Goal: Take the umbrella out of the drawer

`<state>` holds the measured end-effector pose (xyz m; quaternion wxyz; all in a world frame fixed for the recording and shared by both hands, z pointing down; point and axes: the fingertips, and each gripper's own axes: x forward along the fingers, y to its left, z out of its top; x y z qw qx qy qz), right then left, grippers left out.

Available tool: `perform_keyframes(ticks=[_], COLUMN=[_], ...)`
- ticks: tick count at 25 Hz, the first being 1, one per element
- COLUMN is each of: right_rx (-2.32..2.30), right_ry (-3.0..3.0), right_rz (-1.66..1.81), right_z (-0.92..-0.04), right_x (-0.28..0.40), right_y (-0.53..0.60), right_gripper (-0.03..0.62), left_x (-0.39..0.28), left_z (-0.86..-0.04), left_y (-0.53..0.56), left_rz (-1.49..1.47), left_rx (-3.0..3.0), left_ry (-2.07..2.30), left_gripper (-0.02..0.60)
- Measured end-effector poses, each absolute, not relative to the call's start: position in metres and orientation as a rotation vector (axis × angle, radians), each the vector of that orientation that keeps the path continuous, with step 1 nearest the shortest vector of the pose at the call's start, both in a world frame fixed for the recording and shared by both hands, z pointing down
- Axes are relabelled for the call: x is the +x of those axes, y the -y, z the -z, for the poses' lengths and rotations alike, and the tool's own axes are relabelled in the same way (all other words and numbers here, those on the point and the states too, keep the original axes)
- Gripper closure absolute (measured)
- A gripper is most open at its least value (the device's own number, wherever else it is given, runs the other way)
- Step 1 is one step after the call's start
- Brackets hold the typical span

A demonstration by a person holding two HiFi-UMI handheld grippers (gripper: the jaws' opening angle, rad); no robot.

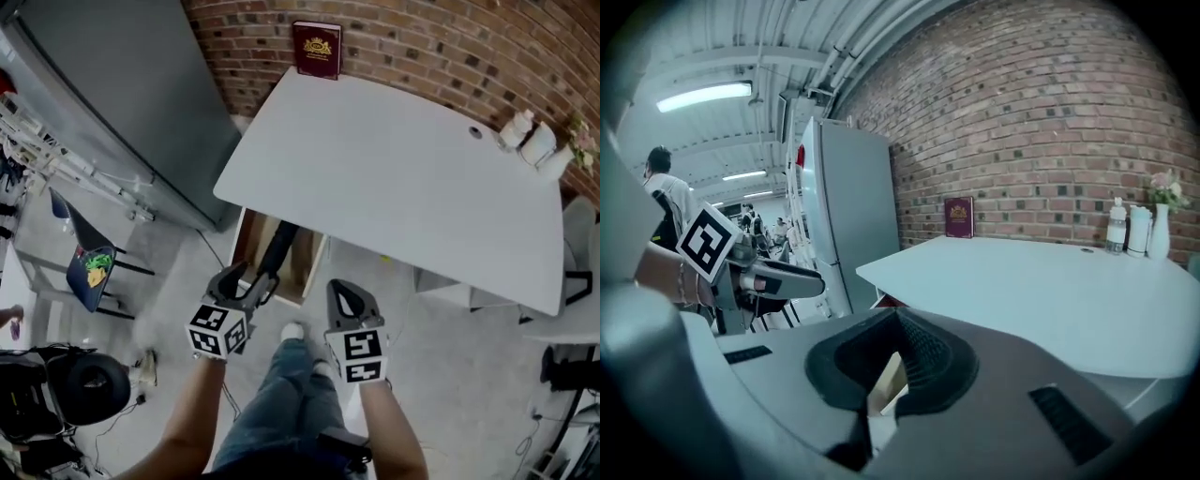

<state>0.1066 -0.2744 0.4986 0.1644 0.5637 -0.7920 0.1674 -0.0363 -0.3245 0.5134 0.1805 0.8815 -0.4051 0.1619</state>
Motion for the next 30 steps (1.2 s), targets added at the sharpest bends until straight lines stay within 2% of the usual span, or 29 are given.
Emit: perform_keyframes(ticks=[17,24,30], right_rx=[1.729,1.760,1.767], right_ry=[1.982,1.899,1.844], right_rz=[-0.812,-0.915,-0.966], right_z=[-0.637,-0.680,-0.709], right_x=[0.111,0.112,0.113], right_y=[0.345,0.346,0.346], right_gripper=[0.602,0.602,0.602], left_x=[-0.020,-0.016,-0.016], left_z=[-0.690,-0.748,-0.791], left_y=[0.414,0.431,0.439], left_rz=[-0.904,-1.028,-1.114], left_rx=[2.312,2.208,2.124], left_ry=[0.869,0.848,0.823], left_gripper=[0.383,0.283,0.251])
